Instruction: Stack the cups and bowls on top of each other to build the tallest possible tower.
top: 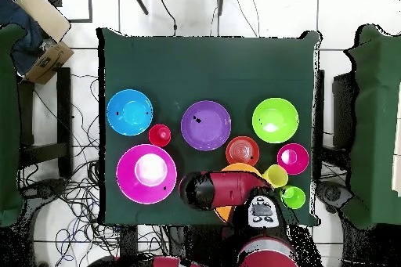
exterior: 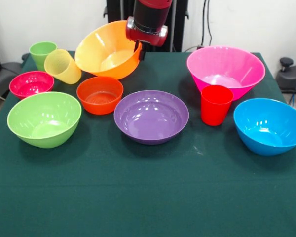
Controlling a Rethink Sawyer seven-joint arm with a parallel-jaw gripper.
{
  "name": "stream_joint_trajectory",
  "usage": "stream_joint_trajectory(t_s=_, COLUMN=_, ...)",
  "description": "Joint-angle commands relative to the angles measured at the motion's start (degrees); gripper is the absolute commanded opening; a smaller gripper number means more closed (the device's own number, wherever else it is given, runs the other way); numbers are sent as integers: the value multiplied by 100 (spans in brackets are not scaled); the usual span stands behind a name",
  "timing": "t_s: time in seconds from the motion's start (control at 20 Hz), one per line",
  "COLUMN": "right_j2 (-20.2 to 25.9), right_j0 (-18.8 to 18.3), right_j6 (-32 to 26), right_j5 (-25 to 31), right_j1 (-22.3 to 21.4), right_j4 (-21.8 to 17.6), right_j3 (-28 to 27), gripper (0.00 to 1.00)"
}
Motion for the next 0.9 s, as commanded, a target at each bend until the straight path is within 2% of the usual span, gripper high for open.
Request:
stream_joint_trajectory(t_s=0.05, right_j2=351, right_j0=298, right_j6=696, right_j5=142, right_j1=110, right_j4=281, right_j3=-471, gripper=0)
stream_joint_trajectory(t_s=0.25, right_j2=97, right_j0=572, right_j6=1054, right_j5=-217, right_j1=205, right_j4=307, right_j3=-395, gripper=0)
stream_joint_trajectory(t_s=0.45, right_j2=40, right_j0=661, right_j6=1165, right_j5=-407, right_j1=254, right_j4=424, right_j3=-311, gripper=0)
stream_joint_trajectory(t_s=0.9, right_j2=-127, right_j0=1040, right_j6=1256, right_j5=-335, right_j1=329, right_j4=714, right_j3=-357, gripper=0)
